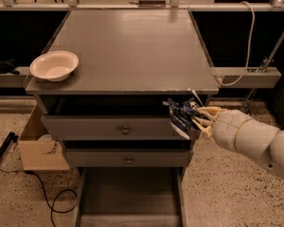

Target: Pick blue chip bag from bottom drawer and place on counter

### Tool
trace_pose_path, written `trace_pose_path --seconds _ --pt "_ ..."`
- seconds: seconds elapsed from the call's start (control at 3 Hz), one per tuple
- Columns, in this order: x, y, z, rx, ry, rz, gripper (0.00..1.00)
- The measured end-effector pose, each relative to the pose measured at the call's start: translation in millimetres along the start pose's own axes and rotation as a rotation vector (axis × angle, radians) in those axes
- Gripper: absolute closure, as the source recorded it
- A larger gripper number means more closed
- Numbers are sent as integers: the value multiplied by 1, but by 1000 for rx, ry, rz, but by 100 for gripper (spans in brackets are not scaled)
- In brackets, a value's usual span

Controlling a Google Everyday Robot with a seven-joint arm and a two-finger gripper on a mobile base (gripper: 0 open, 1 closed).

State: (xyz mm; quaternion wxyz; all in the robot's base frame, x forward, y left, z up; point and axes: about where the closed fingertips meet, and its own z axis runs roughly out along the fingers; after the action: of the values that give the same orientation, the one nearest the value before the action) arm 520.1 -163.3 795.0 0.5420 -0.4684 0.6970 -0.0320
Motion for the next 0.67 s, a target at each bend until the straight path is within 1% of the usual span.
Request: trace_pose_path --seconds 0.33,0.67 --pt "4 -3 -20 15 2 -10 100" --pt "-37 -48 -38 54 -16 -75 100"
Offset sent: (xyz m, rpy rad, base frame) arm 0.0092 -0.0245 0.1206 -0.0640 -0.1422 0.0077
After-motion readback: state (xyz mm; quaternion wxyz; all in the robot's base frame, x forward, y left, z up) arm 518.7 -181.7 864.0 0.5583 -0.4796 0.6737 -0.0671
